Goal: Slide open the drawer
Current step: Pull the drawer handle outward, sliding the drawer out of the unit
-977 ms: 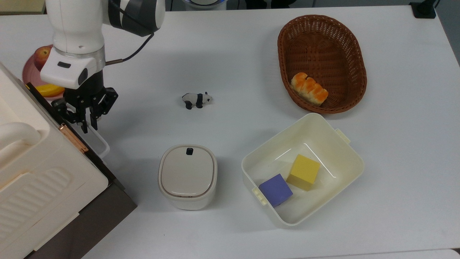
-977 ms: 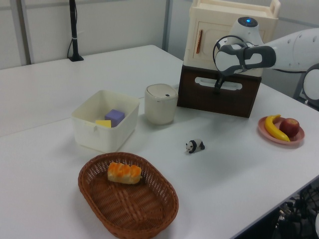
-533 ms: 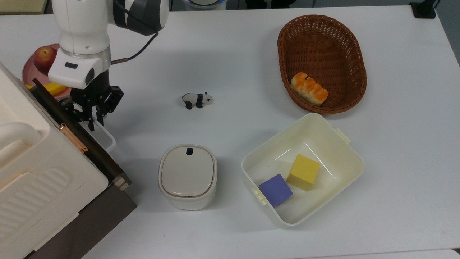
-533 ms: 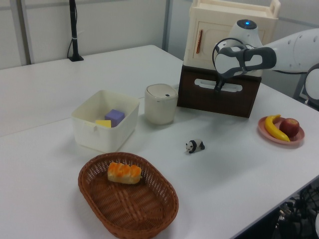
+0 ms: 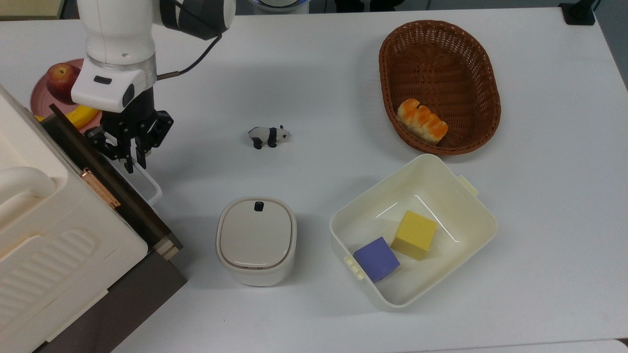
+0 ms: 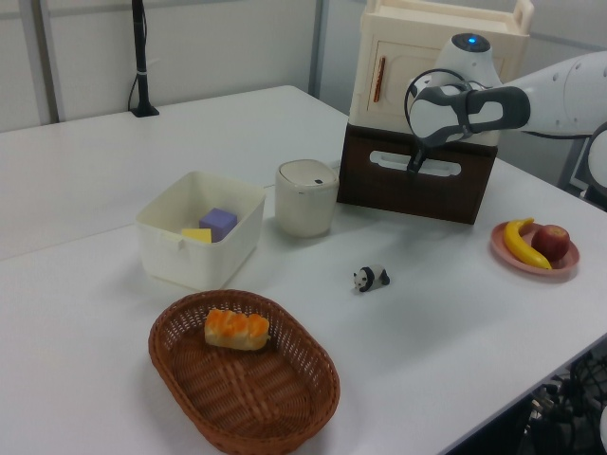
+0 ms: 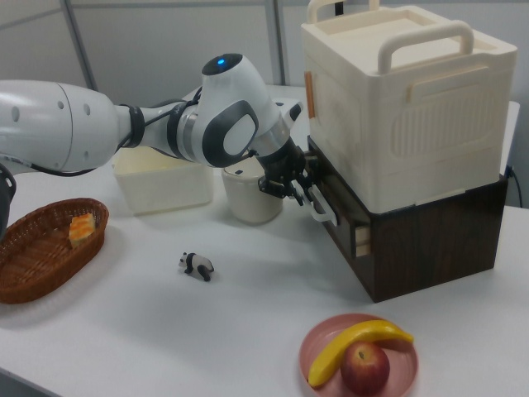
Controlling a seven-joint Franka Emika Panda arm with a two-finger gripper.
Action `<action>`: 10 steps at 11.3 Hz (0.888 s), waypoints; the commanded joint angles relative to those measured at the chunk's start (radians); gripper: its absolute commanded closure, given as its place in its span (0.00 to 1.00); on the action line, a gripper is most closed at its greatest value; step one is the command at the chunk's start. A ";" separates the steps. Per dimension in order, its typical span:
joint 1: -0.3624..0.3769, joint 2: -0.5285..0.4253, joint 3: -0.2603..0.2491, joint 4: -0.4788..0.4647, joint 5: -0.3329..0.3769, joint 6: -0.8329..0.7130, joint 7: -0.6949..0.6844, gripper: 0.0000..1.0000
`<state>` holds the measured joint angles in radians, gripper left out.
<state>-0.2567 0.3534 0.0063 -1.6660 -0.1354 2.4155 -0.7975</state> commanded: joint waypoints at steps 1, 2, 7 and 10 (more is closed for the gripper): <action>0.007 -0.054 0.007 -0.050 -0.010 -0.044 0.001 0.81; 0.007 -0.060 0.012 -0.057 -0.010 -0.044 0.001 0.82; 0.008 -0.067 0.020 -0.066 -0.012 -0.044 0.001 0.87; 0.010 -0.079 0.024 -0.090 -0.013 -0.044 0.001 0.87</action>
<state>-0.2566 0.3336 0.0173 -1.6845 -0.1400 2.4009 -0.8165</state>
